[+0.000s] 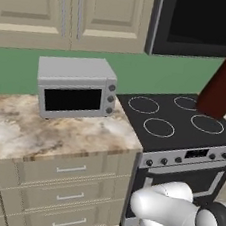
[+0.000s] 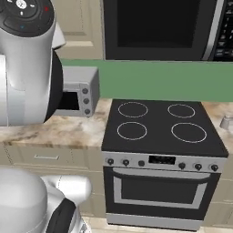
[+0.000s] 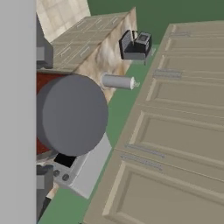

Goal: Collect the paprika, ketchup, and shaker from the cabinet and place them next to the stove.

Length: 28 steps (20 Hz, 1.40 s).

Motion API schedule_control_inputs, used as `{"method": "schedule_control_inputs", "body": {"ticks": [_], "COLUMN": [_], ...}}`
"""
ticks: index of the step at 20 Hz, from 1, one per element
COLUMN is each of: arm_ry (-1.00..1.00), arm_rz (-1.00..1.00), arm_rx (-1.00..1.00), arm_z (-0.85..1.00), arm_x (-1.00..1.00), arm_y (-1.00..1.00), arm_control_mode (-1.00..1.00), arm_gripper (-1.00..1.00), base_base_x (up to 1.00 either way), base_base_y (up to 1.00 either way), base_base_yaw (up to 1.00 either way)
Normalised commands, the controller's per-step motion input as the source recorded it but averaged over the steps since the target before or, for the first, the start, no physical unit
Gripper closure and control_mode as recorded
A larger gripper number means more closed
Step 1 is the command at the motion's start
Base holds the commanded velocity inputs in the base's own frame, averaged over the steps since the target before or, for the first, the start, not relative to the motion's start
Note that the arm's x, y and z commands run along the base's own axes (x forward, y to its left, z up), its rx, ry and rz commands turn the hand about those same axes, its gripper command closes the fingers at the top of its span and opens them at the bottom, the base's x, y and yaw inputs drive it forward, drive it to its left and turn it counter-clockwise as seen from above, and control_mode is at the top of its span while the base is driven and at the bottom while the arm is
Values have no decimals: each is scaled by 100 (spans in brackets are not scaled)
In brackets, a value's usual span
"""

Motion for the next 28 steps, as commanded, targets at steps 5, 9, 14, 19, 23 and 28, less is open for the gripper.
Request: {"method": "schedule_control_inputs", "body": {"ticks": [5,9,14,19,23,28], "arm_ry": [0,0,1,4,4,7], "arm_rz": [0,0,0,0,1,11], "arm_rx": [0,0,-1,-12,-12,-3], "arm_z": [0,0,-8,-74,-88,-65], "arm_x": [0,0,2,0,1,30], "arm_y": [0,0,5,14,3,0], "arm_control_mode": [100,100,-100,-100,-100,-100], "arm_gripper": [100,100,100,100,100,100], "base_base_x": [36,25,19,0,0,0], "base_base_y": [32,15,15,0,0,0], "base_base_yaw": [-7,-8,-4,0,0,0]}}
